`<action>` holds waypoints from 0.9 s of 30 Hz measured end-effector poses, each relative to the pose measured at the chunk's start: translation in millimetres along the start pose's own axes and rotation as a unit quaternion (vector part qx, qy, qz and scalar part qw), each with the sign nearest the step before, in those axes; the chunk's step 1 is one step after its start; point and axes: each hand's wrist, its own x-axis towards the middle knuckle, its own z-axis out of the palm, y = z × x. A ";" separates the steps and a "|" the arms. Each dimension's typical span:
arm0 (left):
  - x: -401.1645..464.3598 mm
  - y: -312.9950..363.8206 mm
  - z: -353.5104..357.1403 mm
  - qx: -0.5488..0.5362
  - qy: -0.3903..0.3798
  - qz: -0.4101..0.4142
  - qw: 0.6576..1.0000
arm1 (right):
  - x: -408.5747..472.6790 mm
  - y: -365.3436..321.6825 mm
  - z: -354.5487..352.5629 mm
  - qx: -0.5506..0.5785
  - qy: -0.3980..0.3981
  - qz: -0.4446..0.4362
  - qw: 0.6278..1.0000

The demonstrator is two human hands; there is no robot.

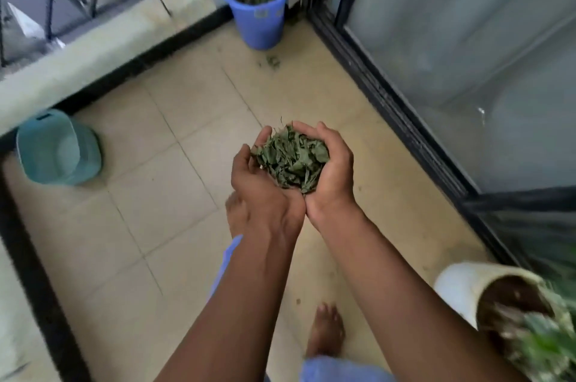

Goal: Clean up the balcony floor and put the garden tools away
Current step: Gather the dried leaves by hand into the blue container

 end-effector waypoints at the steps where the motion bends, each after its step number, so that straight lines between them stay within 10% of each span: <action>1: 22.2 8.5 20.4 0.002 -0.003 -0.001 1.000 | 26.0 -4.4 15.5 0.003 -0.003 -0.003 1.000; 18: 420.3 134.3 310.0 0.190 -0.040 -0.104 0.975 | 464.7 -100.3 260.1 0.059 0.142 0.121 0.981; 22: 475.1 35.8 -38.2 0.717 0.011 -0.057 0.694 | 489.1 -138.8 282.8 0.004 0.196 0.172 0.966; 27: 524.2 37.1 -122.6 0.828 0.039 0.024 0.559 | 507.0 -140.0 265.0 0.034 0.152 0.170 0.973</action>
